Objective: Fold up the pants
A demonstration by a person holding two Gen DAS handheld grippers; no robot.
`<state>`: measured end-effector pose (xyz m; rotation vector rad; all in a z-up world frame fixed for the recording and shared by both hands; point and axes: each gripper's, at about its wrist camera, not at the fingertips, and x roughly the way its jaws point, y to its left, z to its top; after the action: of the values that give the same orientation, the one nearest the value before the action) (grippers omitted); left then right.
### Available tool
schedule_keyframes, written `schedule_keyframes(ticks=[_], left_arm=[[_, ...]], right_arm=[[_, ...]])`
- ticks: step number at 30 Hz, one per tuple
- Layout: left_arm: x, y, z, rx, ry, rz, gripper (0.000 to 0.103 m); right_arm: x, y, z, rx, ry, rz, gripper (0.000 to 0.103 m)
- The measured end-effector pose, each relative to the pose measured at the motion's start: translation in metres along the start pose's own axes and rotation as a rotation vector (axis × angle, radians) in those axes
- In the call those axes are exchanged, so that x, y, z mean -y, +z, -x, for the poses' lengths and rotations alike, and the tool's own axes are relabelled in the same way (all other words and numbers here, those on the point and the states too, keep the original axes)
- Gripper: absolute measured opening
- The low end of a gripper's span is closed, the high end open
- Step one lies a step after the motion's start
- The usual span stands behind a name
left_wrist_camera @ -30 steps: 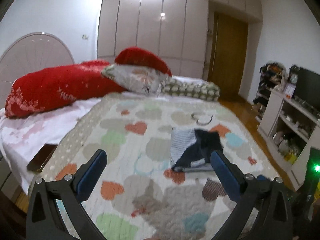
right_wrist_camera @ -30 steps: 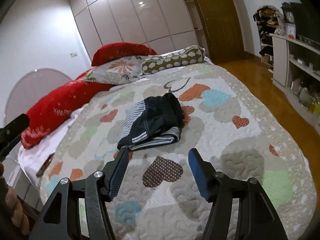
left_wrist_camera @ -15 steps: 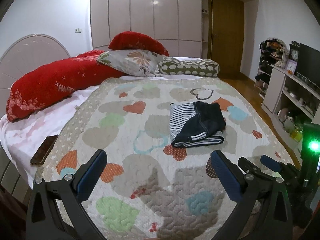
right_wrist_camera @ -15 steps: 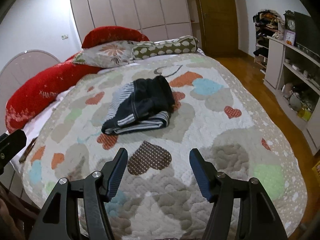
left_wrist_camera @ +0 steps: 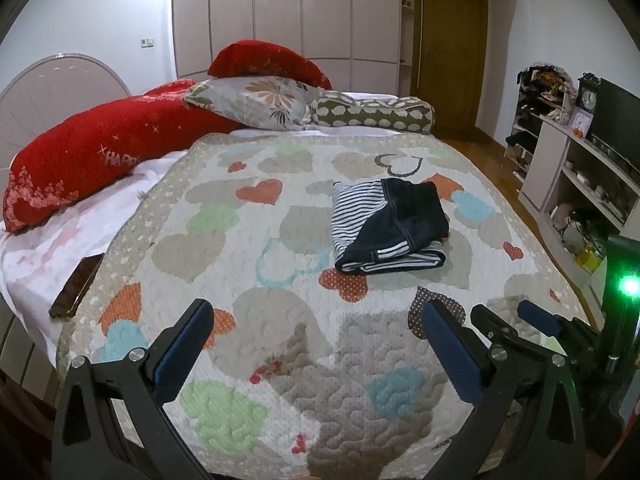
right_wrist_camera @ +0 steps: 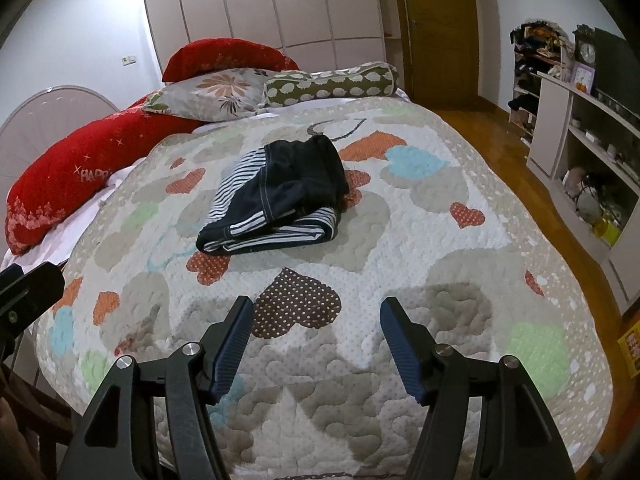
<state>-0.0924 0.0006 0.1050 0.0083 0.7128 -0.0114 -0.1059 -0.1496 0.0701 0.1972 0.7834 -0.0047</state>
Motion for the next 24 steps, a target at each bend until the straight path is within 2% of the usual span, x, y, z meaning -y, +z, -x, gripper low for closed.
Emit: schedule_keyframes(ticks=[11,16,24], left_arm=[[-0.011,-0.008,-0.031,-0.076,0.008,0.032,0.103],[-0.024,-0.001,-0.087,-0.101,0.025,0.049,0.103],[-0.037,0.014,-0.178,-0.141,0.056,0.085,0.103]], right_arm=[[0.007,-0.007,-0.012,-0.031,-0.012,-0.023,0.071],[0.025,-0.004,-0.034,-0.052,-0.033,-0.039,0.071],[0.066,0.037,-0.09,-0.047,-0.113,-0.113,0.071]])
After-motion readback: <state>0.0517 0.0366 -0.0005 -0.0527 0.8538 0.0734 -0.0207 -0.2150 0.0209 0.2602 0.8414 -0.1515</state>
